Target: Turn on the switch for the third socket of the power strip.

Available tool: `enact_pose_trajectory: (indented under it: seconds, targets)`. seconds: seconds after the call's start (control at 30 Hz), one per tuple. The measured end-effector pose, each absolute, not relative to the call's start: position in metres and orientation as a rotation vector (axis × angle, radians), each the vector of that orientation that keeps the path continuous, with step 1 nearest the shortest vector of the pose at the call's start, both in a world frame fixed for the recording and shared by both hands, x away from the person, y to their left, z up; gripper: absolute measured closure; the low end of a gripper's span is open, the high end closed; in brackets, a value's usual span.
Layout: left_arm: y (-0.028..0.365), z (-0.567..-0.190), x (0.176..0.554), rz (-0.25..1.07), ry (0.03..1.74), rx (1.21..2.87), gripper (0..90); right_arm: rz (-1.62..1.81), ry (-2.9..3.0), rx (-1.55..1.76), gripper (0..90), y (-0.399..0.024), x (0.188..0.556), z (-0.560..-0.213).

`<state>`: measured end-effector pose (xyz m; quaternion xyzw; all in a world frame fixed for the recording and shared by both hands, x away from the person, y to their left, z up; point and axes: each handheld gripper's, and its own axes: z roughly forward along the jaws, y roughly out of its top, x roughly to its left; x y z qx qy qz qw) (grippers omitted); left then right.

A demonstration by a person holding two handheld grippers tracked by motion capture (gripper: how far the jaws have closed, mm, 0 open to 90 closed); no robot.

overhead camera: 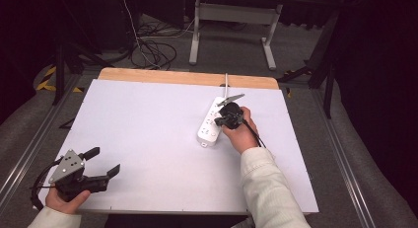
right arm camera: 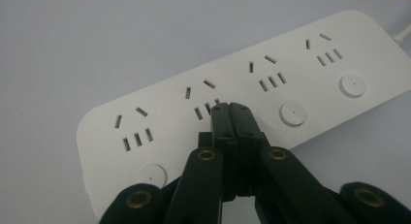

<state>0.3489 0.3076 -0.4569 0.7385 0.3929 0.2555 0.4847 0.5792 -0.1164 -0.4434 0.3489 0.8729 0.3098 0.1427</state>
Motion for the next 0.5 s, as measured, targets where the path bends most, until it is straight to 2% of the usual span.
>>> enact_pose_trajectory:
  seconds: [0.5]
  targets:
    - [0.3068,-0.4569,0.3486,0.621,0.957,1.799,11.7,0.836,2.516,1.013,90.0,-0.1107,0.5767,-0.4436]
